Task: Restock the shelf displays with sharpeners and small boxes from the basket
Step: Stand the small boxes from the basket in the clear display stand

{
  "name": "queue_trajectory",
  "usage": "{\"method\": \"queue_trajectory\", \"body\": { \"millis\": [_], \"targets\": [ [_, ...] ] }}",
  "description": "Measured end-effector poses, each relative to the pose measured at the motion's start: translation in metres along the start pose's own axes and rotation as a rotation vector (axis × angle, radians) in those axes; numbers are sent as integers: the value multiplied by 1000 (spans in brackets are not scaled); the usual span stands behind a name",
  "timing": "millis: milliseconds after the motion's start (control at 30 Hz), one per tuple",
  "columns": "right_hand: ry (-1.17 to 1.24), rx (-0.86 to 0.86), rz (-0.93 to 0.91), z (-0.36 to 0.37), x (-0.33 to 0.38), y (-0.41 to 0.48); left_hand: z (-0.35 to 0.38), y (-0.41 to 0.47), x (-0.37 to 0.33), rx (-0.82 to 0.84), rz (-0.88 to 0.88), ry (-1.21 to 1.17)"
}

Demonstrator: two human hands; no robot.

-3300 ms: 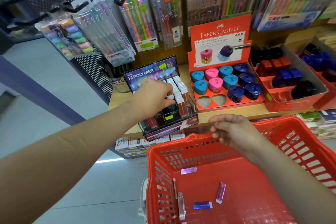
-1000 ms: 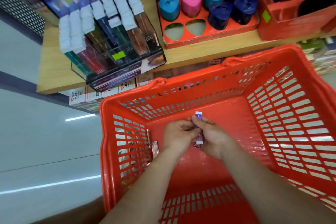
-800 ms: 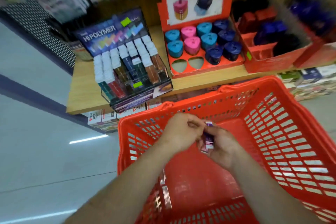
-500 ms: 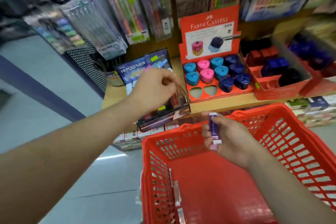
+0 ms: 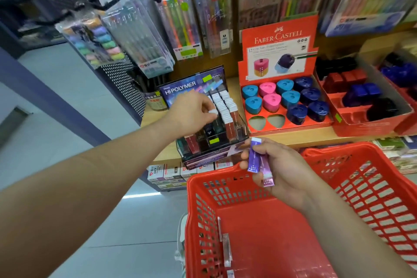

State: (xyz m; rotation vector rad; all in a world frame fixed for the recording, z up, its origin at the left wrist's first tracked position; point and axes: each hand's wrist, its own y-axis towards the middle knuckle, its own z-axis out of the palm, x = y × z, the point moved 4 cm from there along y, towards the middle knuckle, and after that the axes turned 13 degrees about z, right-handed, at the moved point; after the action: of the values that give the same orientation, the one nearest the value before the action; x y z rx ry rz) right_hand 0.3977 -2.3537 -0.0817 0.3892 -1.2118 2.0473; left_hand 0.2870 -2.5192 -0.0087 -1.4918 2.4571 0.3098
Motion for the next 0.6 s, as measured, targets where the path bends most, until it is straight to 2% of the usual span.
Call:
{"method": "queue_trajectory", "body": {
  "millis": [133, 200, 333, 600],
  "targets": [
    [-29, 16, 21, 9, -5, 4, -57, -21, 10, -76, -42, -130],
    [-48, 30, 31, 15, -8, 6, -72, -39, 20, -55, -34, -133],
    [-74, 69, 50, 26, -16, 6, -54, -67, 42, 9, -34, -77],
    [-103, 50, 63, 35, -25, 3, -33, -78, 62, -72, -9, -22]
  ]
}}
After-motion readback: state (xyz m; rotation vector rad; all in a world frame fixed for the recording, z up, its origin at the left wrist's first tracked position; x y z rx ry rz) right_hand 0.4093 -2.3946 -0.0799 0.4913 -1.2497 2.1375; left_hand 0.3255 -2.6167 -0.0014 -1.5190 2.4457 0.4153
